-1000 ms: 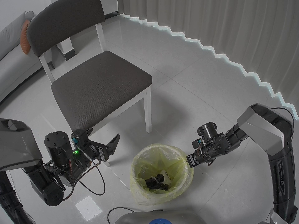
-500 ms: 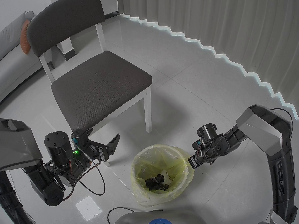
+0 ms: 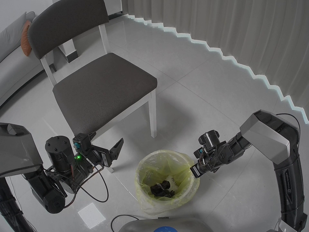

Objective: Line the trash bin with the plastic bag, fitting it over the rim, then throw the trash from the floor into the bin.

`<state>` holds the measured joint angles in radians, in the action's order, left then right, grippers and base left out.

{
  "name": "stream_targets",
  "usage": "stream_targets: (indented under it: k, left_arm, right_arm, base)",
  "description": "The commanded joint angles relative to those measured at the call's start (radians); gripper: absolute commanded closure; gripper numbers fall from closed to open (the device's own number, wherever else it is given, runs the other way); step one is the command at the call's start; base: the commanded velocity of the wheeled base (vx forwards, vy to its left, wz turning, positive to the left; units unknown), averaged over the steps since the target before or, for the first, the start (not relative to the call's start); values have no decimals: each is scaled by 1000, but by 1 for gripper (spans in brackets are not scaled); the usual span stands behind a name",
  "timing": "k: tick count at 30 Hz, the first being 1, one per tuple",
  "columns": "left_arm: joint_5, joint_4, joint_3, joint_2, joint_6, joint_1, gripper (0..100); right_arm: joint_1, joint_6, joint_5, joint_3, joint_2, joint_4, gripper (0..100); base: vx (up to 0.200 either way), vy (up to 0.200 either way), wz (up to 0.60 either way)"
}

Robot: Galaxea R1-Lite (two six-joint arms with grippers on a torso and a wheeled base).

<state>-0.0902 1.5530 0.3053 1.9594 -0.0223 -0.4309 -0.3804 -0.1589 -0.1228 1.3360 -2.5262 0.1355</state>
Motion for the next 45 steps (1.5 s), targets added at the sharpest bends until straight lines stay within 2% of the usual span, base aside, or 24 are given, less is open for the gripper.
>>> stream_targets:
  k: [1, 14, 17, 18, 24, 37, 45]
  left_arm:
    - [0, 12, 0, 0, -1, 0, 0]
    - [0, 12, 0, 0, -1, 0, 0]
    - [0, 12, 0, -2, -1, 0, 0]
    - [0, 12, 0, -2, -1, 0, 0]
    - [0, 12, 0, 3, -4, 0, 0]
    - [1, 12, 5, -8, -1, 12, 0]
    - [3, 12, 8, -23, -1, 15, 0]
  right_arm:
    - [-20, -1, 8, 12, -11, 1, 100]
    - [-26, -4, 23, 69, -45, -13, 100]
    - [-26, -28, 34, 71, -45, -14, 100]
    - [-26, -39, 43, 71, -45, -14, 0]
    - [-20, -40, 52, 68, -37, -7, 0]
    - [23, -68, 54, -1, 164, -13, 0]
    - [-35, -76, 54, 45, 218, -19, 0]
  base:
    - [0, 0, 0]
    - [0, 0, 0]
    - [0, 0, 0]
    - [0, 0, 0]
    - [0, 0, 0]
    - [0, 0, 0]
    - [0, 0, 0]
